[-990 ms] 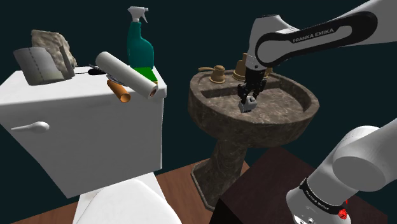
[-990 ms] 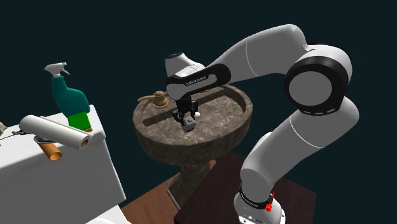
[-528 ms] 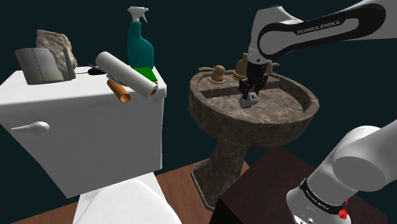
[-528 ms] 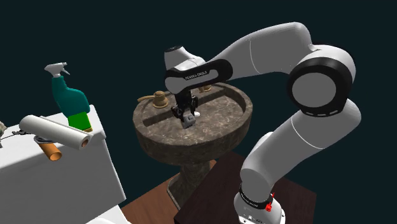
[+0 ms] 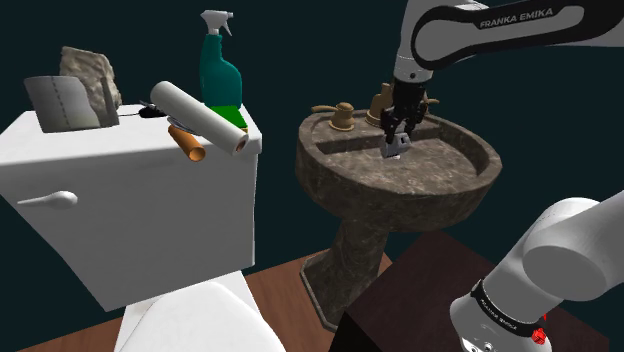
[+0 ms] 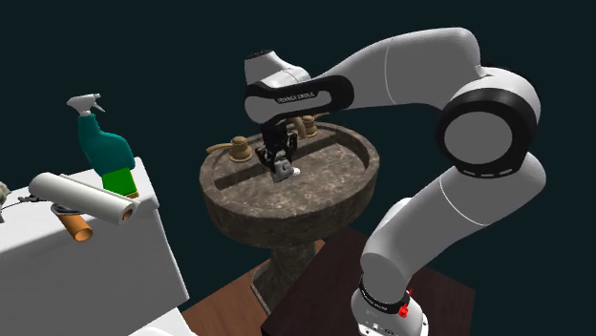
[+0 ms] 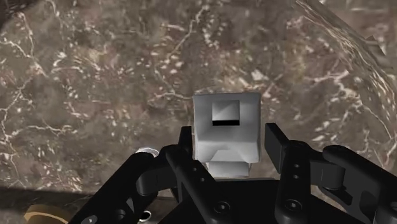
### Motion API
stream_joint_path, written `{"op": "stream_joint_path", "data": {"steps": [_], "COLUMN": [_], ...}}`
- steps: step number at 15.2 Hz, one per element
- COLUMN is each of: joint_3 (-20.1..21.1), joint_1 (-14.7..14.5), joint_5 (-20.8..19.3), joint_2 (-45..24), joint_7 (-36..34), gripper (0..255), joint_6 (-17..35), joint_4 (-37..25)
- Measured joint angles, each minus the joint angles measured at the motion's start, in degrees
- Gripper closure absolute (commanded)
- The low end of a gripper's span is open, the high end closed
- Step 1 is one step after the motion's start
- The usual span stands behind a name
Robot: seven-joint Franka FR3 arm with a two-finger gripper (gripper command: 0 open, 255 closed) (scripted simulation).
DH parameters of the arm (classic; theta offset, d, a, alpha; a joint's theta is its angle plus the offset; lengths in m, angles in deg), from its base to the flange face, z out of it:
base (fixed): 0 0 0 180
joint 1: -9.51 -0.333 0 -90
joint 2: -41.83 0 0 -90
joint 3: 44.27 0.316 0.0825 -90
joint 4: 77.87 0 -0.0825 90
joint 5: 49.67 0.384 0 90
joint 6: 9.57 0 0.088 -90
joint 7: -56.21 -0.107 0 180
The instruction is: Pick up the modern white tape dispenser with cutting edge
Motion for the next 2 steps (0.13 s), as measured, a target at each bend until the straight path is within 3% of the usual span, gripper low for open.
{"op": "stream_joint_path", "data": {"steps": [2], "joint_3": [0.05], "joint_1": [-0.02], "joint_5": [0.06], "joint_2": [0.21], "joint_7": [0.09], "gripper": [255], "joint_6": [-1.12], "joint_4": [-0.91]}}
